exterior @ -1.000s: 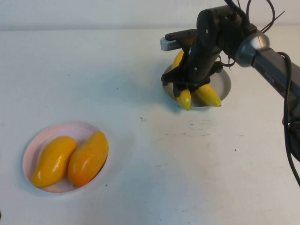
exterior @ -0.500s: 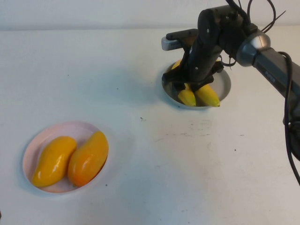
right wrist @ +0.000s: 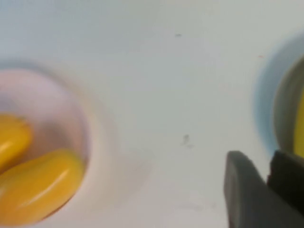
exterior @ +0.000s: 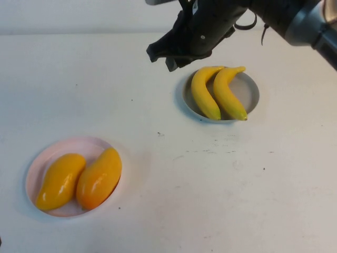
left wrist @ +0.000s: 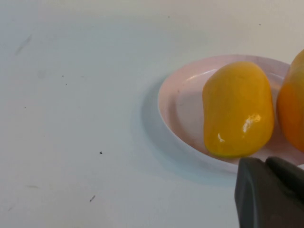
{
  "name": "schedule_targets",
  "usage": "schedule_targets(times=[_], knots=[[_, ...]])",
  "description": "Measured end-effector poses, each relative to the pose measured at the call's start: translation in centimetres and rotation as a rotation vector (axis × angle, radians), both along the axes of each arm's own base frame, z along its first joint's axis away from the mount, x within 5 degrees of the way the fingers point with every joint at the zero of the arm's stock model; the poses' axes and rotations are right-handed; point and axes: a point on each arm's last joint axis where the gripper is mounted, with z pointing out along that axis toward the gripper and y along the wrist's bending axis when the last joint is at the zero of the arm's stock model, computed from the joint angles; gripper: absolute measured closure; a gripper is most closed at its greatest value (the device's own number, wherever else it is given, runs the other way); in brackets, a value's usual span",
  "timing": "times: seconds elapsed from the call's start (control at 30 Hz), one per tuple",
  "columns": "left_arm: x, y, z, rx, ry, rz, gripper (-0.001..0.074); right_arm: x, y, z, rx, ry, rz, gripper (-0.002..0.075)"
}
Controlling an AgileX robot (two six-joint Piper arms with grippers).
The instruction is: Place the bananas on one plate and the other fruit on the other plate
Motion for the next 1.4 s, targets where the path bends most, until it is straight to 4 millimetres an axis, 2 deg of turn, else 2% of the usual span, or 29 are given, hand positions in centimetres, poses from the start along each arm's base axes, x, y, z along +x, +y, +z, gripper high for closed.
schedule_targets(times=[0.1, 0.23, 0.37, 0.53, 0.7, 0.87, 0.97, 1.1, 1.23, 1.4], knots=[[0.0, 0.0, 0.0, 0.0, 0.0, 0.0, 0.0736, -3.8, 0.0, 2.8, 0.011, -0.015, 0.05, 0.0694], [0.0, 0.0, 0.0, 0.002, 0.0, 0.0, 0.0736, -8.2, -1.8, 5.2, 0.029, -0.004, 0.084, 0.0732], [0.0, 0.0, 0.0, 0.004, 0.0, 0.0, 0.0736, -12.5, -5.0, 7.0, 0.034, -0.012, 0.093, 0.0739], [0.0, 0.0, 0.0, 0.004, 0.0, 0.0, 0.0736, -18.2, -9.8, 7.6, 0.036, -0.016, 0.091, 0.074], [0.0, 0.0, 0.0, 0.004, 0.0, 0.0, 0.0736, -23.1, -13.8, 5.0, 0.008, 0.024, 0.091, 0.0741], [0.0, 0.0, 0.0, 0.004, 0.0, 0.0, 0.0736, -26.5, -16.7, 3.2, 0.006, 0.027, 0.092, 0.0741], [0.0, 0.0, 0.0, 0.004, 0.0, 0.0, 0.0736, -27.9, -17.9, 1.7, -0.006, 0.029, 0.088, 0.0741], [0.0, 0.0, 0.0, 0.004, 0.0, 0.0, 0.0736, -28.4, -18.8, -1.0, -0.005, -0.017, 0.069, 0.0741], [0.0, 0.0, 0.0, 0.004, 0.0, 0.0, 0.0736, -28.0, -19.0, -5.1, 0.075, -0.046, -0.056, 0.0741], [0.0, 0.0, 0.0, 0.004, 0.0, 0.0, 0.0736, -27.7, -20.8, -9.8, 0.115, -0.262, -0.09, 0.0741]])
